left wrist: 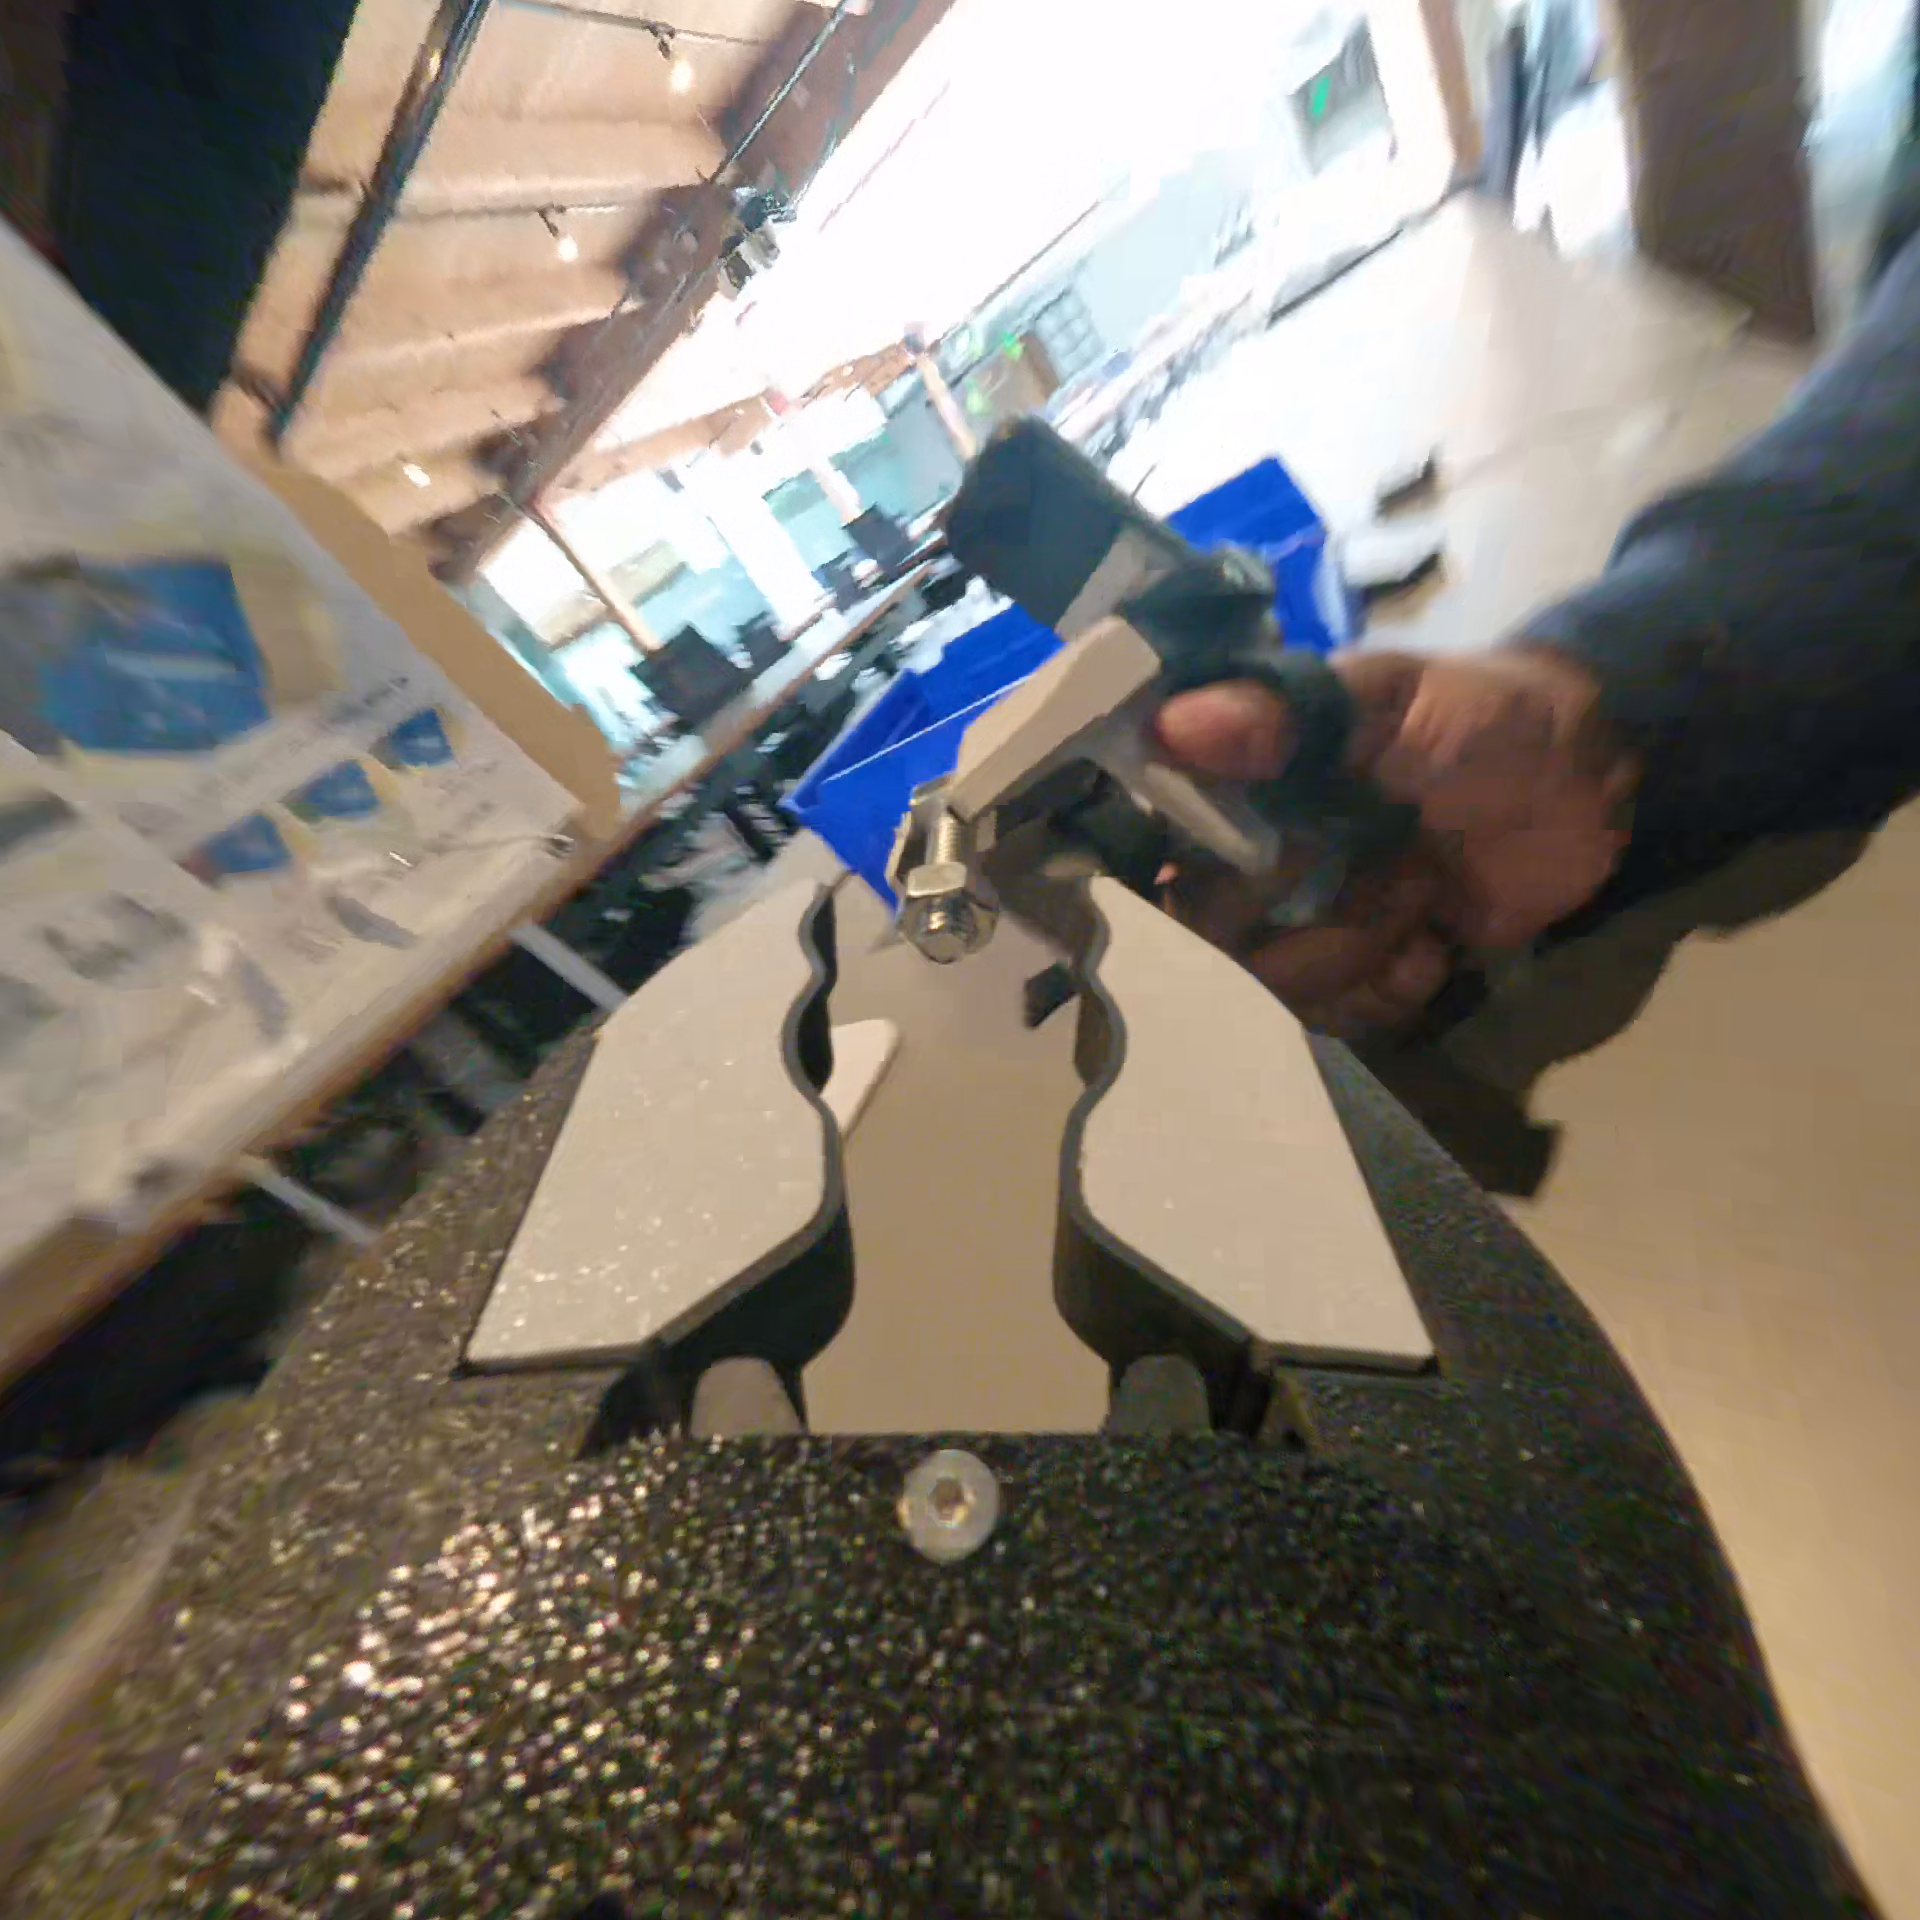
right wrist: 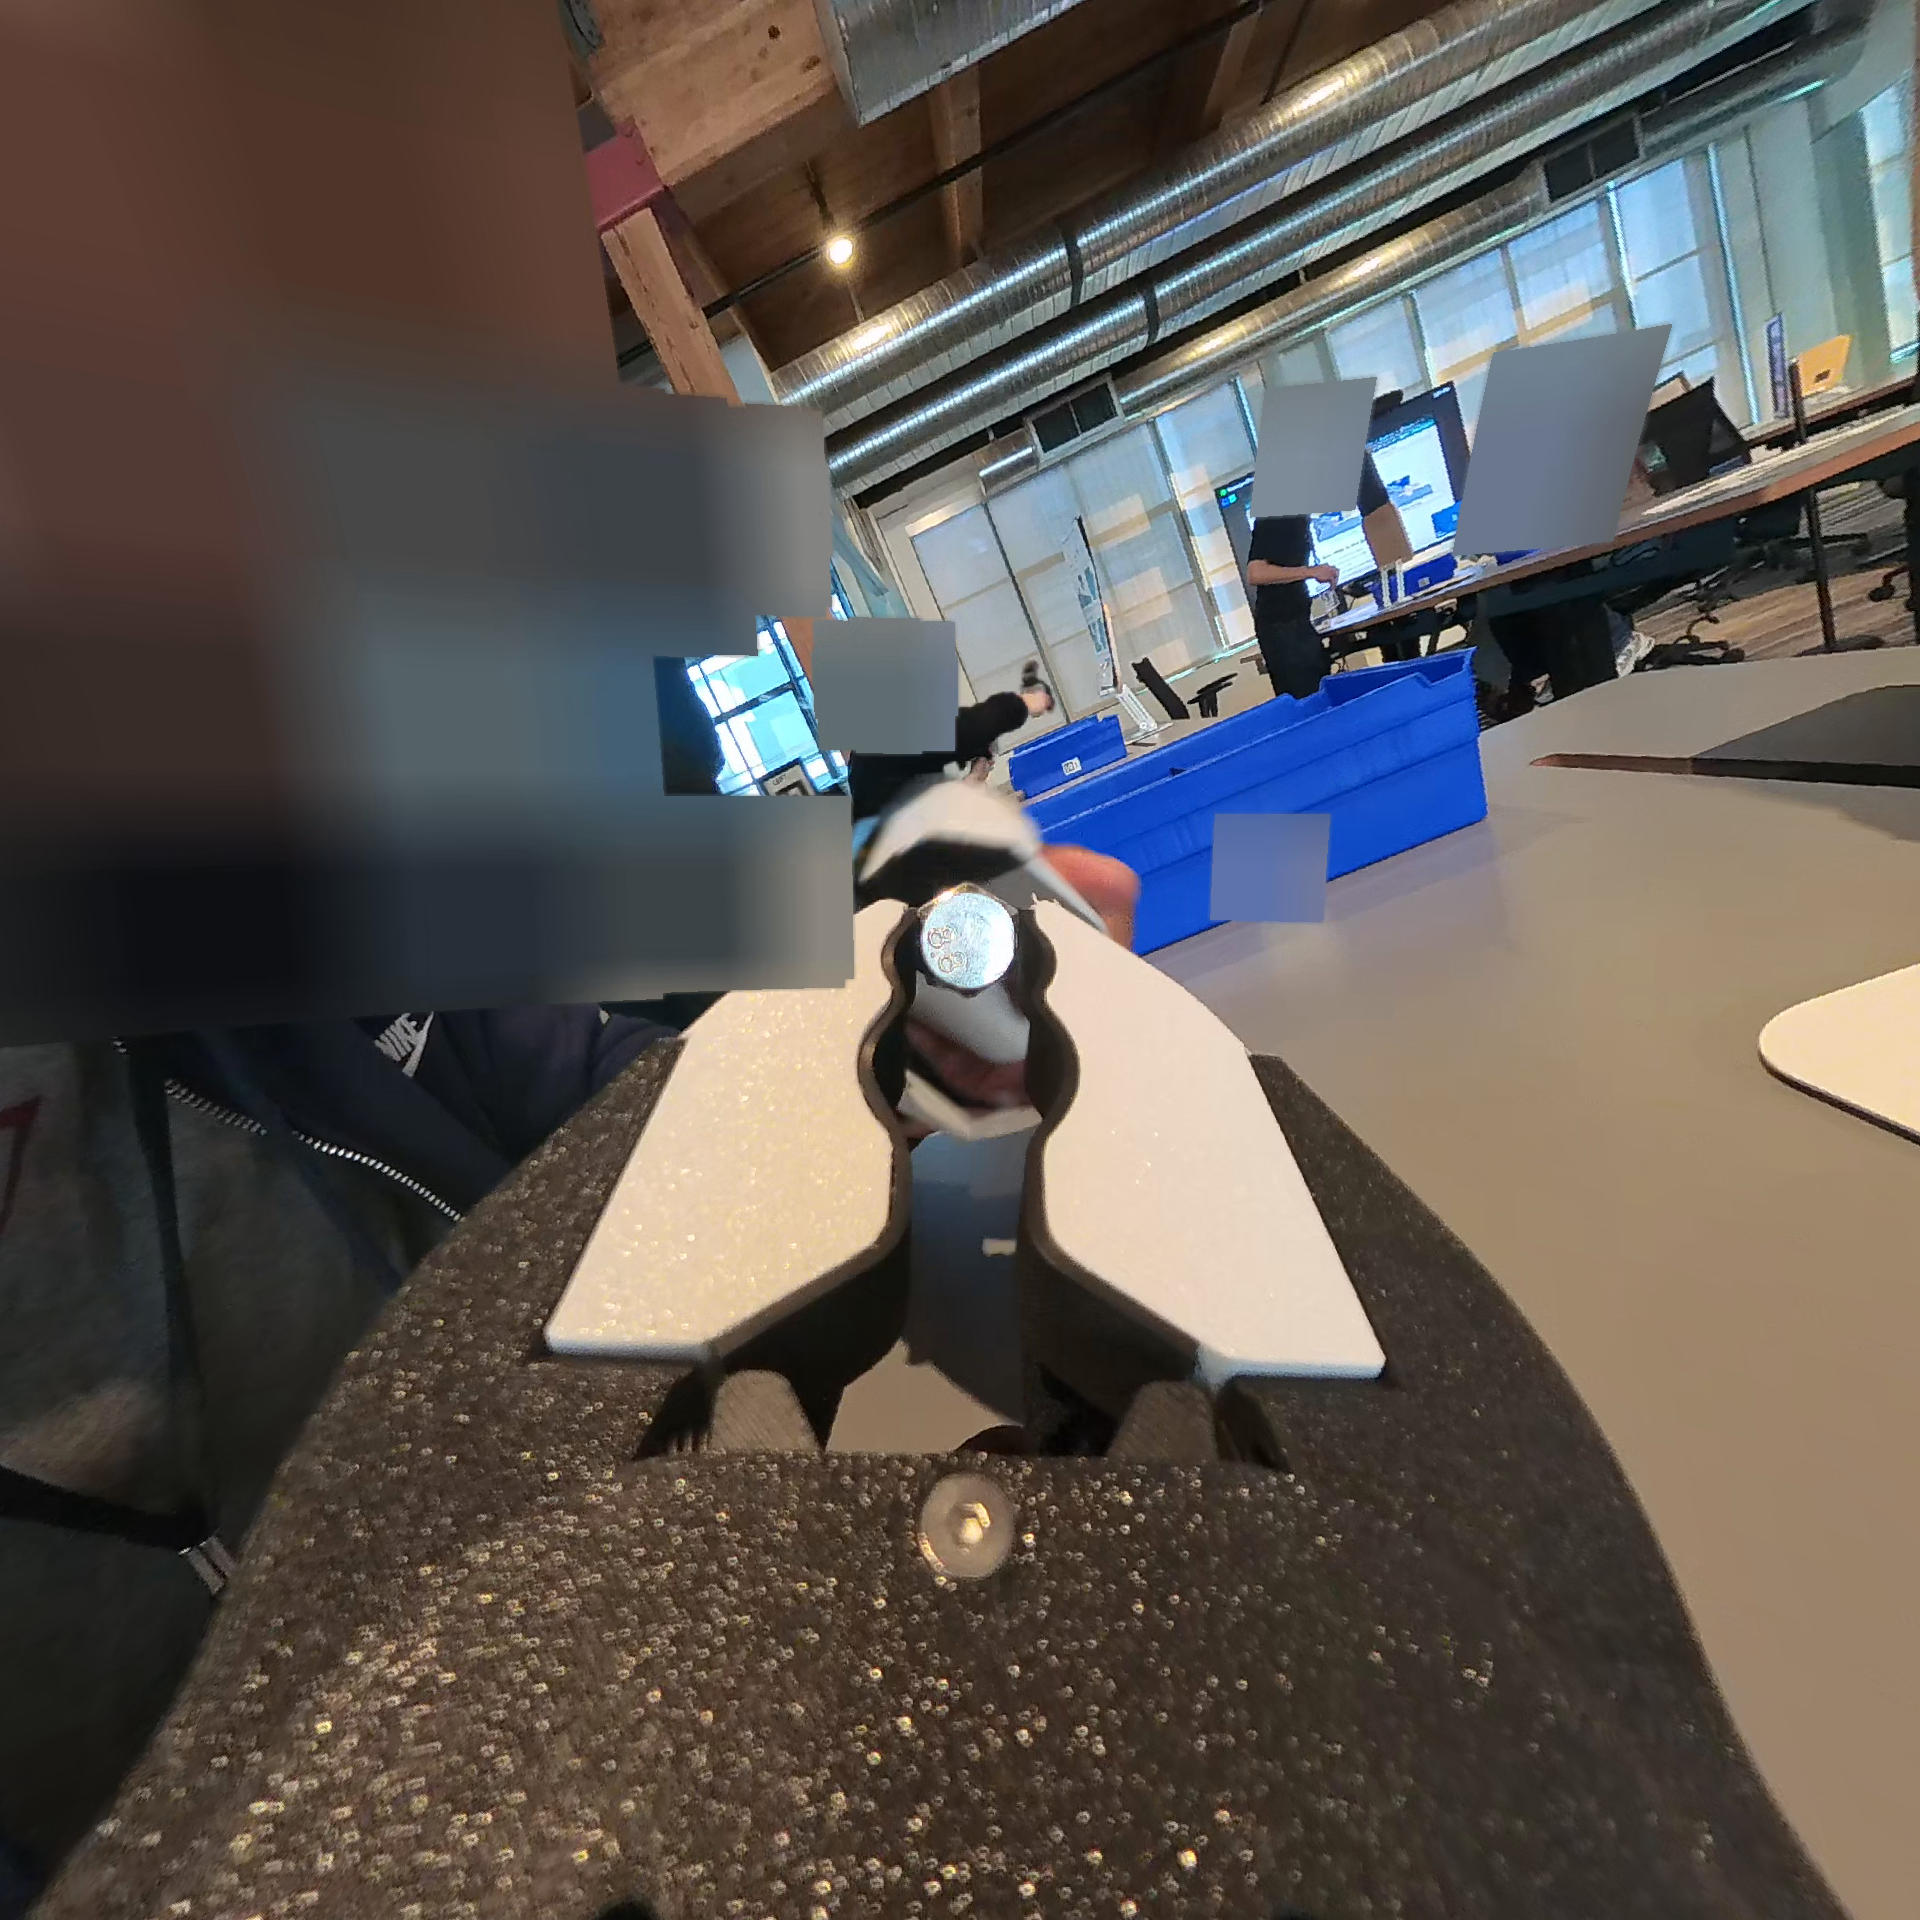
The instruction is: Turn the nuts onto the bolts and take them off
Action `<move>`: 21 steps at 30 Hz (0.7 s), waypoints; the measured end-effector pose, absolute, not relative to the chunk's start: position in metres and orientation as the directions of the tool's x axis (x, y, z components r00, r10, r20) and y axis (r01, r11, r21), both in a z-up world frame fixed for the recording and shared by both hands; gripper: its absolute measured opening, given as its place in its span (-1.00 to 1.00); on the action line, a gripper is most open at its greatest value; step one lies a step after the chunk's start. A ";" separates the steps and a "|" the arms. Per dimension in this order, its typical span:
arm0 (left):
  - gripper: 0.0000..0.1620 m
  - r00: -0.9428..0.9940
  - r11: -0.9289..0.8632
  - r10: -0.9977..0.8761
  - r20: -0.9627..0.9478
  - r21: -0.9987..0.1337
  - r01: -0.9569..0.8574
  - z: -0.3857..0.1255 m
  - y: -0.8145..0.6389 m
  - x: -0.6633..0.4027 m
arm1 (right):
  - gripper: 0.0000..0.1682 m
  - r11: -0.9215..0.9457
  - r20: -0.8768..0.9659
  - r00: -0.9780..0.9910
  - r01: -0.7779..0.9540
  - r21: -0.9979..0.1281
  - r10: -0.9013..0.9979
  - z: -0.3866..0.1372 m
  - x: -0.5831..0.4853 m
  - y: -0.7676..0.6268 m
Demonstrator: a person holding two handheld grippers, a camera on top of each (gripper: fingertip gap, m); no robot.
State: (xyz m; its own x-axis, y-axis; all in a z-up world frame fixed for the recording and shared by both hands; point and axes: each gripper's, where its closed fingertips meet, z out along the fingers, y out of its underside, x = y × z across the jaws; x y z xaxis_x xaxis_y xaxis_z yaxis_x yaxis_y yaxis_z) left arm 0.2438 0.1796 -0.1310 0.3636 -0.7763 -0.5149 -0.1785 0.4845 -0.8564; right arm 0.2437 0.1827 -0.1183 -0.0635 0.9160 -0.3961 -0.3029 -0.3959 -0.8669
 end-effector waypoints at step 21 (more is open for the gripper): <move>-0.78 0.365 0.488 -0.760 -0.538 -0.843 -0.226 -0.134 0.183 0.244 | -0.80 -0.396 -0.395 -0.066 -0.299 -0.868 0.916 -0.119 0.243 0.182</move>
